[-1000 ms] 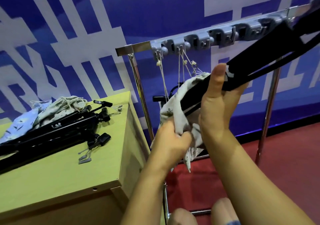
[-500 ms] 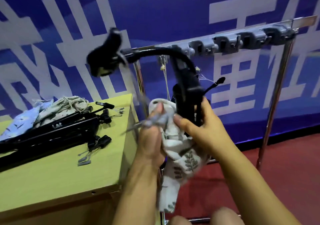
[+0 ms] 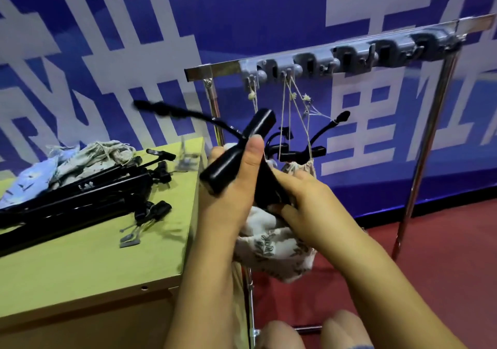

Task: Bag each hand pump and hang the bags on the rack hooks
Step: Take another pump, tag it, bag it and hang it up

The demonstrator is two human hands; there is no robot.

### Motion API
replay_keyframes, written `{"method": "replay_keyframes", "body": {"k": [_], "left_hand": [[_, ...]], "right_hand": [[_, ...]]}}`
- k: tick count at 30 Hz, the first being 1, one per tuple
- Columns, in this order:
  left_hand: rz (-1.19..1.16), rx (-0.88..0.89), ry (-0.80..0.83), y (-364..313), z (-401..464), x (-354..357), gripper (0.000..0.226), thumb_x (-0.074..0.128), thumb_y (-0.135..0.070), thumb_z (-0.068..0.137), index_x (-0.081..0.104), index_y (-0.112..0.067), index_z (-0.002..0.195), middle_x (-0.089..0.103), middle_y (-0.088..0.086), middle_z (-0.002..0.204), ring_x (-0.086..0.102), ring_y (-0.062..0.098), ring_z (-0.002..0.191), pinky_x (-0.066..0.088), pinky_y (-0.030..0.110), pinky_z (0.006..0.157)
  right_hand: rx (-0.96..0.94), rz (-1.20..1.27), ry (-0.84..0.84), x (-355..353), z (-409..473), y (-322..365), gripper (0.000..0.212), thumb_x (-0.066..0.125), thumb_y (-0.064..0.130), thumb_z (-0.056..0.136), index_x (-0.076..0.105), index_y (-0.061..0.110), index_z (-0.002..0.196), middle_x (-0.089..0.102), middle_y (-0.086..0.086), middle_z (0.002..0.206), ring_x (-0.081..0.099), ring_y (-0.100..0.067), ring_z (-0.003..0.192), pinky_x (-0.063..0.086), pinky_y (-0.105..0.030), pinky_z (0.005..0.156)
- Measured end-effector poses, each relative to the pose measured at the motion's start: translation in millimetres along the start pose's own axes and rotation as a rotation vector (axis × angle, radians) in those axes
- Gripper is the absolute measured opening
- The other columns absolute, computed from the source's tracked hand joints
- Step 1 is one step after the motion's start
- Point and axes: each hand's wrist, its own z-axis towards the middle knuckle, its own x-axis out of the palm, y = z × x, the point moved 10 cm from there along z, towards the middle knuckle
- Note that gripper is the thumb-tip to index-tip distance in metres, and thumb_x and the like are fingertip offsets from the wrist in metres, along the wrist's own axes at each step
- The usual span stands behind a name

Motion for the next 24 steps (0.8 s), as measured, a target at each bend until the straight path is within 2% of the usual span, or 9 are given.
{"method": "replay_keyframes", "body": {"k": [2, 5, 7, 10, 12, 16, 19, 22, 24], "left_hand": [[0.018, -0.034, 0.027, 7, 0, -2, 0.070, 0.055, -0.088, 0.054, 0.063, -0.023, 0.079, 0.069, -0.005, 0.081, 0.067, 0.005, 0.079, 0.051, 0.021, 0.072], [-0.182, -0.131, 0.017, 17, -2, -7, 0.050, 0.069, -0.067, 0.055, 0.068, -0.022, 0.077, 0.072, -0.008, 0.079, 0.069, 0.005, 0.077, 0.051, 0.016, 0.067], [-0.352, -0.251, -0.013, 30, -1, -10, 0.045, 0.071, -0.052, 0.051, 0.069, -0.019, 0.082, 0.074, -0.011, 0.072, 0.070, 0.002, 0.072, 0.053, 0.018, 0.067], [-0.395, -0.291, -0.075, 41, 0, -22, 0.047, 0.073, -0.045, 0.047, 0.067, -0.015, 0.084, 0.073, -0.010, 0.069, 0.070, 0.004, 0.069, 0.055, 0.022, 0.066], [-0.398, -0.276, -0.093, 44, 2, -26, 0.051, 0.077, -0.042, 0.044, 0.068, -0.015, 0.086, 0.074, -0.008, 0.074, 0.070, 0.006, 0.073, 0.055, 0.024, 0.070], [-0.454, -0.289, -0.056, 50, 7, -30, 0.037, 0.076, -0.024, 0.055, 0.067, -0.012, 0.089, 0.074, -0.004, 0.076, 0.070, 0.010, 0.074, 0.057, 0.027, 0.073], [-0.559, -0.304, 0.116, 47, 6, -17, 0.025, 0.066, -0.008, 0.066, 0.065, -0.008, 0.091, 0.072, 0.002, 0.074, 0.069, 0.014, 0.071, 0.058, 0.026, 0.071], [-0.695, -0.309, 0.256, 42, 1, -5, 0.029, 0.057, 0.003, 0.068, 0.061, -0.006, 0.095, 0.071, 0.004, 0.077, 0.068, 0.012, 0.070, 0.056, 0.021, 0.065], [-0.761, -0.308, 0.346, 41, -4, 3, 0.035, 0.059, 0.009, 0.068, 0.063, -0.005, 0.101, 0.072, 0.008, 0.089, 0.069, 0.016, 0.079, 0.056, 0.024, 0.070]], "right_hand": [[-0.001, 0.063, 0.045, 3, 0, -2, 0.067, 0.065, 0.009, 0.081, 0.044, 0.043, 0.135, 0.050, 0.012, 0.093, 0.050, -0.009, 0.090, 0.037, -0.006, 0.074], [0.118, 0.442, 0.162, -2, -1, -12, 0.060, 0.075, 0.012, 0.076, 0.055, 0.041, 0.124, 0.060, 0.013, 0.122, 0.057, -0.006, 0.112, 0.047, -0.026, 0.094], [0.174, 0.749, 0.192, -16, 0, -14, 0.048, 0.076, 0.003, 0.071, 0.066, 0.031, 0.109, 0.069, 0.004, 0.107, 0.067, -0.014, 0.093, 0.056, -0.032, 0.081], [0.271, 1.075, 0.153, -31, 3, -29, 0.024, 0.070, 0.006, 0.064, 0.072, 0.018, 0.085, 0.068, -0.004, 0.076, 0.064, -0.013, 0.062, 0.053, -0.025, 0.059], [0.352, 1.153, 0.148, -25, 2, -44, 0.017, 0.070, 0.012, 0.060, 0.072, 0.017, 0.076, 0.065, -0.004, 0.073, 0.059, -0.014, 0.061, 0.049, -0.024, 0.058], [0.441, 1.244, 0.125, -15, 0, -56, 0.028, 0.078, 0.017, 0.047, 0.075, 0.017, 0.075, 0.064, -0.003, 0.067, 0.051, -0.013, 0.057, 0.052, -0.020, 0.054], [0.434, 1.399, 0.123, -16, 1, -49, 0.018, 0.062, 0.003, 0.064, 0.073, 0.012, 0.074, 0.065, -0.001, 0.058, 0.056, -0.008, 0.045, 0.052, -0.018, 0.050], [0.430, 1.385, 0.162, -11, 1, -43, 0.039, 0.045, -0.008, 0.084, 0.075, 0.011, 0.069, 0.067, -0.007, 0.066, 0.062, -0.012, 0.053, 0.057, -0.022, 0.056], [0.421, 1.288, 0.182, -9, -2, -41, 0.044, 0.042, -0.010, 0.087, 0.075, 0.010, 0.067, 0.064, -0.009, 0.067, 0.060, -0.012, 0.055, 0.056, -0.022, 0.059]]}}
